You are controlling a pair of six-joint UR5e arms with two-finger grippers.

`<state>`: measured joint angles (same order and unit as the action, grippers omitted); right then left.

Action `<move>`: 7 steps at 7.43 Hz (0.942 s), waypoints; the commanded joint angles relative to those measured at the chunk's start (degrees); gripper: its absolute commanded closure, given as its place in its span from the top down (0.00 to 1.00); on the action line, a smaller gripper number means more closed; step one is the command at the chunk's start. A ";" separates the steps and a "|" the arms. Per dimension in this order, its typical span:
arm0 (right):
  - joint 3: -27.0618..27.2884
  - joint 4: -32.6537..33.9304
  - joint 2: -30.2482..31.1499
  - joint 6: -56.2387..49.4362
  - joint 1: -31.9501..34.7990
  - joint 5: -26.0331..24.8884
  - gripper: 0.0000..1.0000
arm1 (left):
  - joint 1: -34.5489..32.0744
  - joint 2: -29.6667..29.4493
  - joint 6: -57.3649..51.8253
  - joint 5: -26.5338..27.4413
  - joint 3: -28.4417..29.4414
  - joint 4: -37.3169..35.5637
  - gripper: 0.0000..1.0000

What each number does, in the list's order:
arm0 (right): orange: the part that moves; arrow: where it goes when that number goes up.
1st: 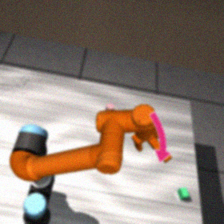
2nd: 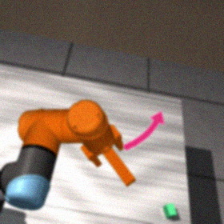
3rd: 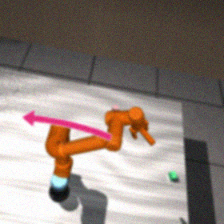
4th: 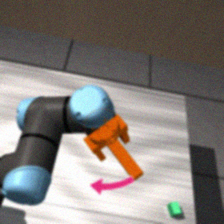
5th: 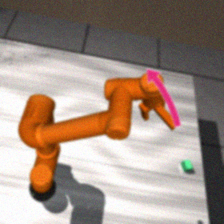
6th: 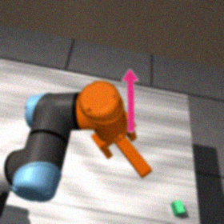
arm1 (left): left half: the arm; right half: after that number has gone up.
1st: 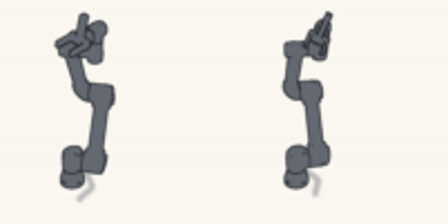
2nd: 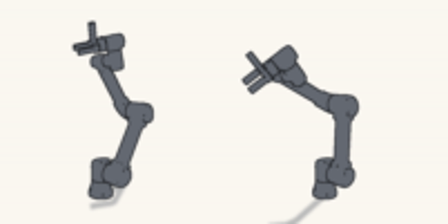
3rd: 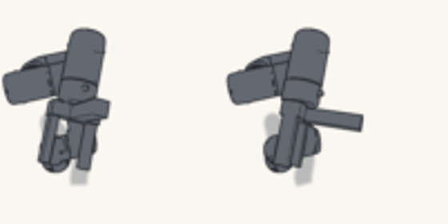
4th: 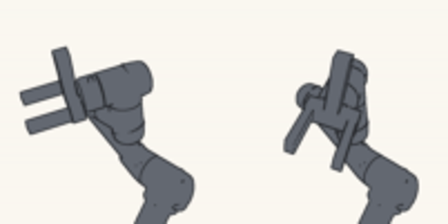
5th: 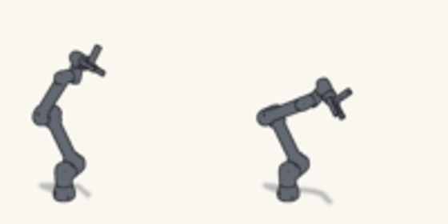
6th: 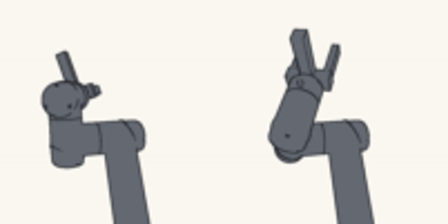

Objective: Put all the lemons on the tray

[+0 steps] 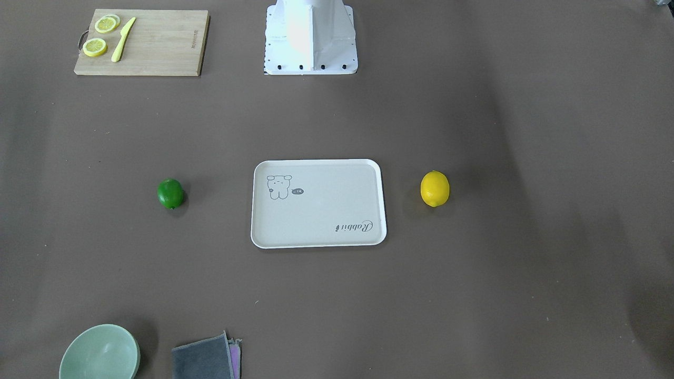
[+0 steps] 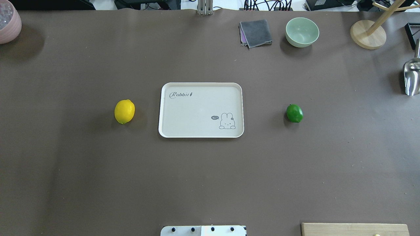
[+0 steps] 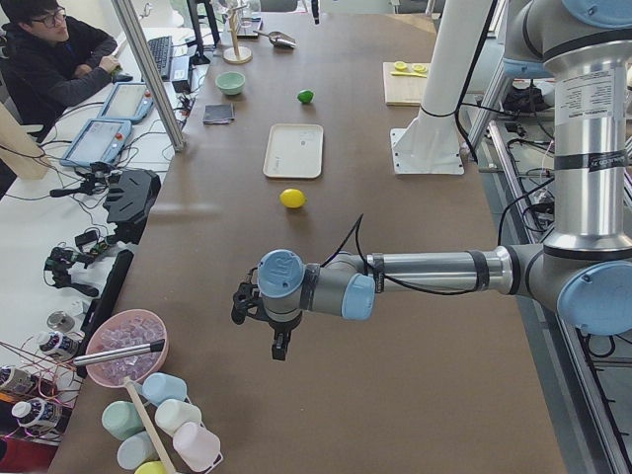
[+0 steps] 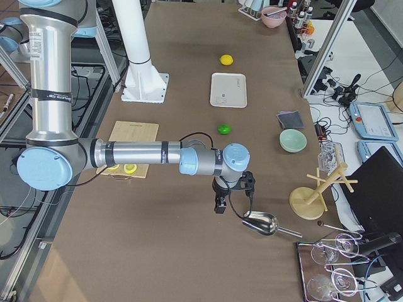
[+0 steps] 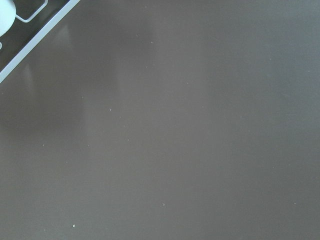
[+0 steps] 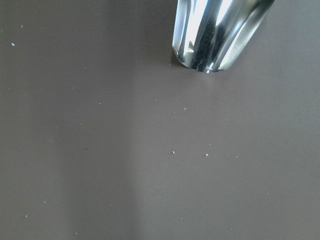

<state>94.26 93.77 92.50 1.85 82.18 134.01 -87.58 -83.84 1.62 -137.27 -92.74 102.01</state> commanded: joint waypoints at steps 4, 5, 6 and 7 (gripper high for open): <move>0.74 -0.08 -1.36 0.00 -3.33 0.19 1.00 | 0.39 0.25 0.49 -0.55 -3.91 0.38 0.98; 0.92 -0.08 -1.88 0.00 -3.60 0.28 1.00 | 0.39 0.34 0.49 -0.55 -3.76 2.29 0.98; 1.27 -0.08 -2.06 0.09 -4.30 0.37 1.00 | 0.48 0.34 1.36 -0.63 -3.76 3.27 0.98; 1.71 -0.08 -2.24 0.09 -5.44 0.63 1.00 | 2.05 -0.44 2.94 -0.98 -3.76 2.67 0.98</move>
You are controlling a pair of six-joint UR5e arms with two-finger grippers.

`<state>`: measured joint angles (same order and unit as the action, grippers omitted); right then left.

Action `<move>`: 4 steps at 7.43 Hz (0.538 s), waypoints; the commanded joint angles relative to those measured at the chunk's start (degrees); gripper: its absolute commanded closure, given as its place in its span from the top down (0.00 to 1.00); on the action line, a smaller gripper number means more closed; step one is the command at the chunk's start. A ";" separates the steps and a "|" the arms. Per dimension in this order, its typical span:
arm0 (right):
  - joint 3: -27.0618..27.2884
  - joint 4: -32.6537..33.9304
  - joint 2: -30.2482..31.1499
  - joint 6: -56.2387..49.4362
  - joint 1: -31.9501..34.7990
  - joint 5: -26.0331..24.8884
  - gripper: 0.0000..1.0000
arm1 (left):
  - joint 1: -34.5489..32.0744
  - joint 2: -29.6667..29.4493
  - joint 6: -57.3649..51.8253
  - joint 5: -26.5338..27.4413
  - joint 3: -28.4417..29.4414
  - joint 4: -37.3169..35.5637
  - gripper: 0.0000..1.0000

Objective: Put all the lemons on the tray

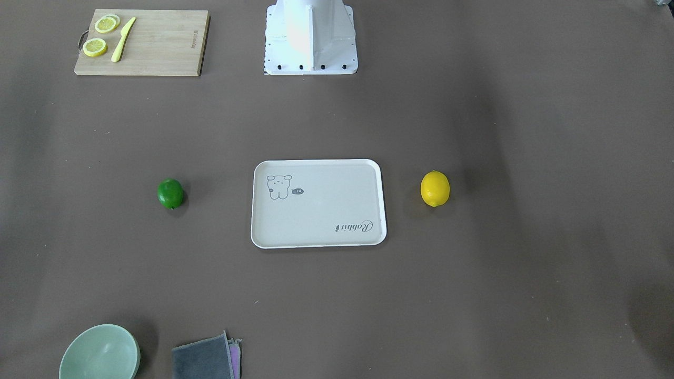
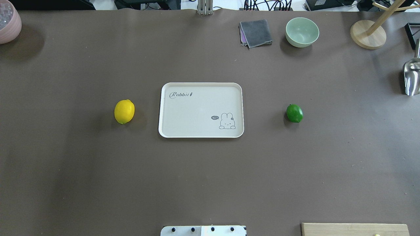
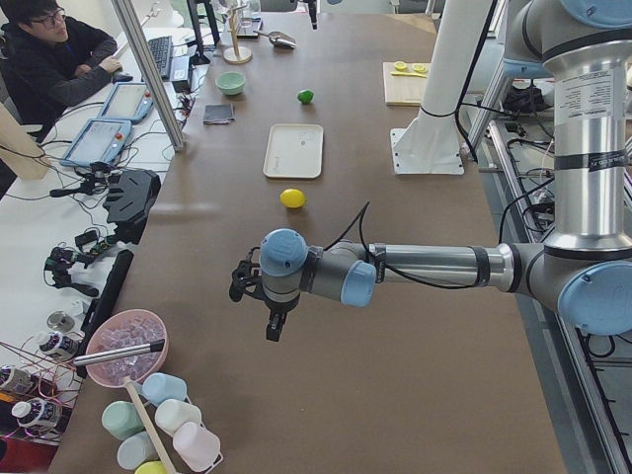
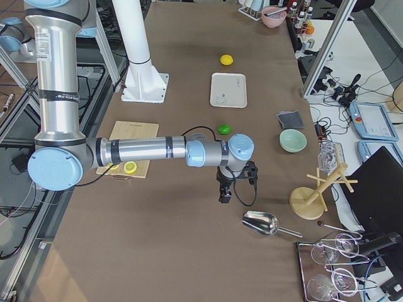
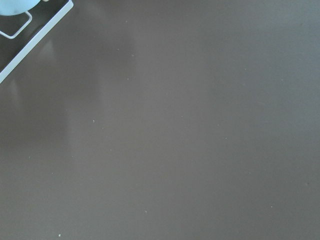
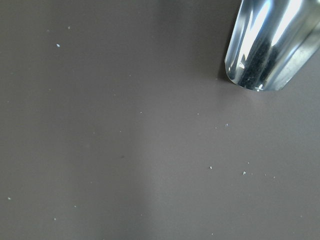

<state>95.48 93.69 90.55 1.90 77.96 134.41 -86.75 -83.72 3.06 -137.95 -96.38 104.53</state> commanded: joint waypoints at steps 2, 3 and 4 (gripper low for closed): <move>0.50 0.09 -2.82 0.12 -3.86 1.73 1.00 | 6.66 -2.57 7.88 -5.29 -0.38 1.38 0.99; 0.58 0.09 -3.88 1.69 -5.61 1.82 1.00 | 9.81 -5.11 13.40 -5.40 -0.47 2.08 0.99; 0.84 0.00 -5.72 5.97 -7.80 1.83 1.00 | 14.19 -7.05 18.94 -5.31 -0.39 4.35 1.00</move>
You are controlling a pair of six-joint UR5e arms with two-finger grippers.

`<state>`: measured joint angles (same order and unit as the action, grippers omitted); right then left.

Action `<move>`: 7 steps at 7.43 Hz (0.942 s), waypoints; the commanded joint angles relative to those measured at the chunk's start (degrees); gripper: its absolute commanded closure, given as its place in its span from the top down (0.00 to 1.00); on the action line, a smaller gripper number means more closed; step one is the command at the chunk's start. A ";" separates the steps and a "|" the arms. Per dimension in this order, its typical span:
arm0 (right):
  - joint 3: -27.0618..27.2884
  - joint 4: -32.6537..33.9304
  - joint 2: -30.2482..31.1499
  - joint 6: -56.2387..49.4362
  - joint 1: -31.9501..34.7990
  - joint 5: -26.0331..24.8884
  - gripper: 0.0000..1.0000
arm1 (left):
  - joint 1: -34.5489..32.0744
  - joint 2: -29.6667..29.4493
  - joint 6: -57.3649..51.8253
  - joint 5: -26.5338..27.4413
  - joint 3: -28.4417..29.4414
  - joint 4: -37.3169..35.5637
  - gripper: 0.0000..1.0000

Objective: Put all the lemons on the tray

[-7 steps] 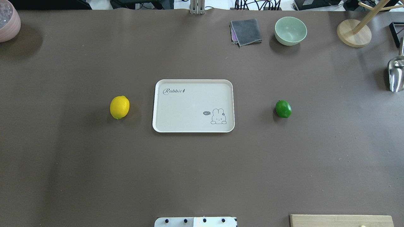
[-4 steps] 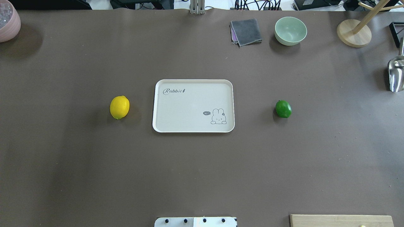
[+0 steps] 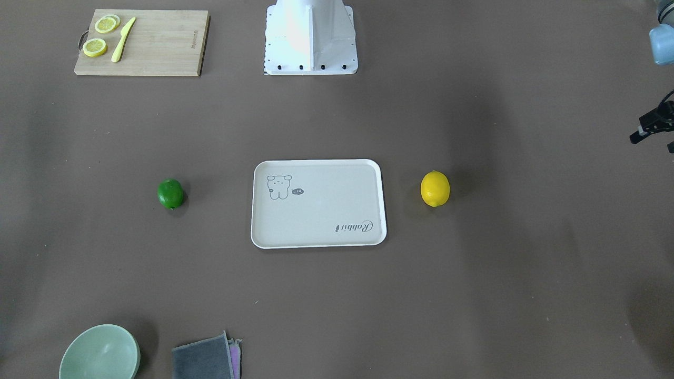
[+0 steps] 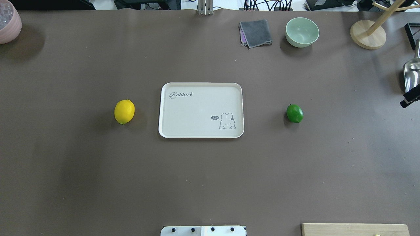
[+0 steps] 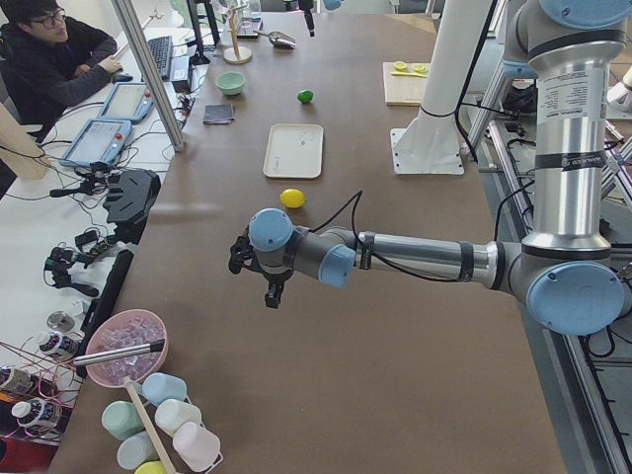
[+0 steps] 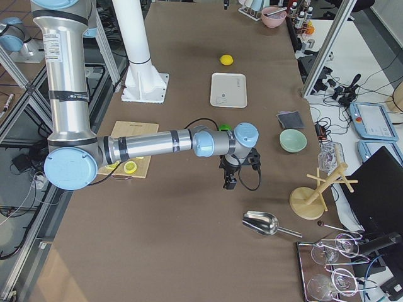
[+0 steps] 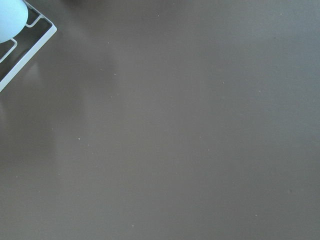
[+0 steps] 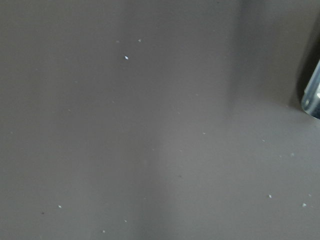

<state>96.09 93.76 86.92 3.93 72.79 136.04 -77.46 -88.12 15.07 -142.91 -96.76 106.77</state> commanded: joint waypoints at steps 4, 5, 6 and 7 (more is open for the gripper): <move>-0.02 -0.07 -9.12 15.21 -9.67 -0.07 1.00 | 18.46 -11.44 26.46 0.96 0.88 7.31 0.99; 0.06 -0.07 -10.01 17.14 -11.34 -0.33 1.00 | 21.10 -12.94 29.63 2.71 0.88 7.40 0.99; -0.37 -0.07 -11.15 17.94 -12.58 -0.51 1.00 | 24.43 -15.22 30.62 4.64 1.66 7.40 0.99; -0.72 -0.07 -12.03 18.04 -13.37 -0.60 1.00 | 25.94 -18.29 33.50 5.00 3.84 7.92 0.99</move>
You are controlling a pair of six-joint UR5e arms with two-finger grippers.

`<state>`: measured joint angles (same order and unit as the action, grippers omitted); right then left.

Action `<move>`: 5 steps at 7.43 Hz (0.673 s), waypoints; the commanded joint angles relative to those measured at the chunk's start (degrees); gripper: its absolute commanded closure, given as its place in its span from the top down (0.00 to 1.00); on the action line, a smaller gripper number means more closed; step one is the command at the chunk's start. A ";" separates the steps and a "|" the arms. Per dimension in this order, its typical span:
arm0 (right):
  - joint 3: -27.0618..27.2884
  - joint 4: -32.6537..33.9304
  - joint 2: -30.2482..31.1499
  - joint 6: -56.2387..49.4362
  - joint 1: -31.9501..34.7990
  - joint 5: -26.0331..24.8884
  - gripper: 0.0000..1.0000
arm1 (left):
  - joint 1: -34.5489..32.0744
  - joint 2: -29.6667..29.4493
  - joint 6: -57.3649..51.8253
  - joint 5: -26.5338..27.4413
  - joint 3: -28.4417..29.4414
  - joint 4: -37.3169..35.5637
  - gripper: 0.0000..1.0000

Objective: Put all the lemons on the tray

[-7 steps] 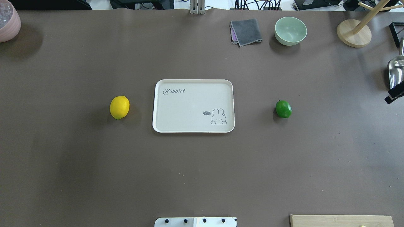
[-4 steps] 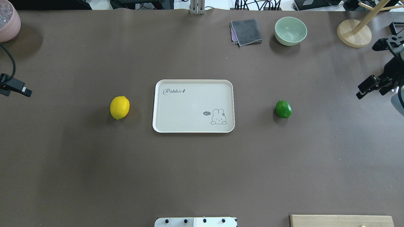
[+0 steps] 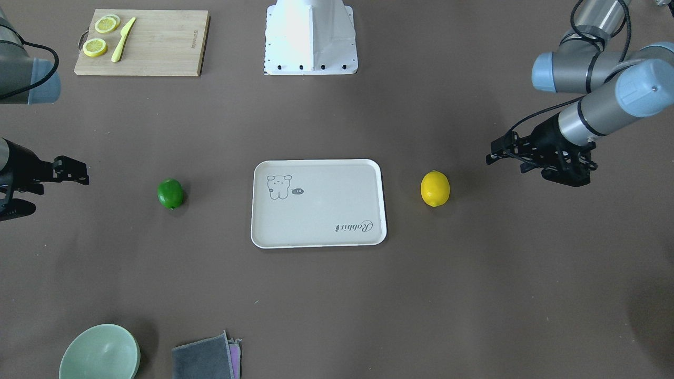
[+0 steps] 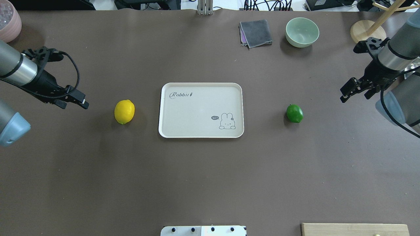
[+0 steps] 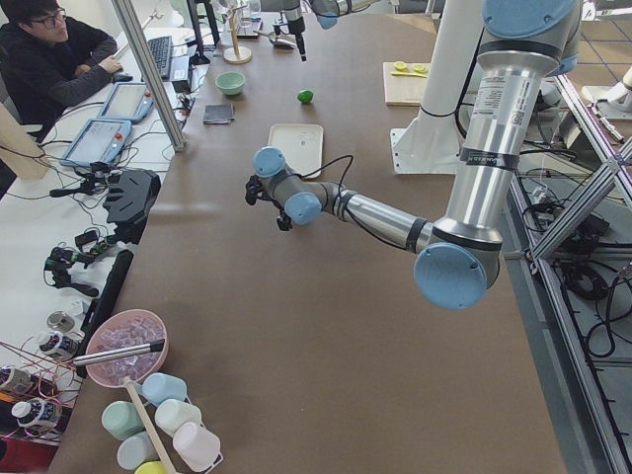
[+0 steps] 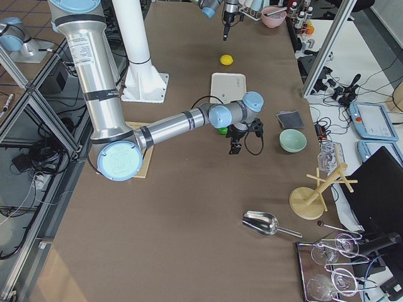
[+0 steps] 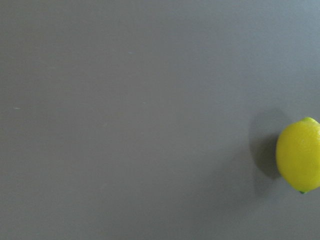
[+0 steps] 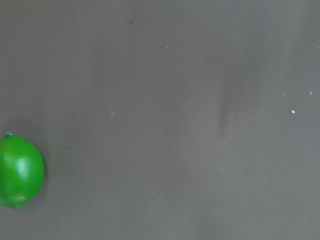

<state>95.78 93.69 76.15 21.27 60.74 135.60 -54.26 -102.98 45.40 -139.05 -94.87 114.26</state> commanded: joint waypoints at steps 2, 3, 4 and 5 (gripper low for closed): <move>-0.51 0.00 -1.36 0.61 -2.46 -0.34 1.00 | 3.63 -5.65 6.70 1.15 5.46 4.02 0.99; -0.51 0.00 -1.44 0.70 -2.55 -0.69 1.00 | 4.51 -6.87 9.94 1.24 8.01 7.70 0.99; -0.51 0.00 -1.44 0.70 -2.55 -0.69 1.00 | 5.91 -7.93 13.27 2.37 10.03 11.39 0.99; -0.42 0.00 -1.44 0.70 -2.55 -0.69 1.00 | 7.66 -8.03 15.83 4.55 10.57 13.69 0.99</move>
<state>95.29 93.69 74.73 21.96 58.24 134.97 -48.46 -110.40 57.83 -136.48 -85.72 124.55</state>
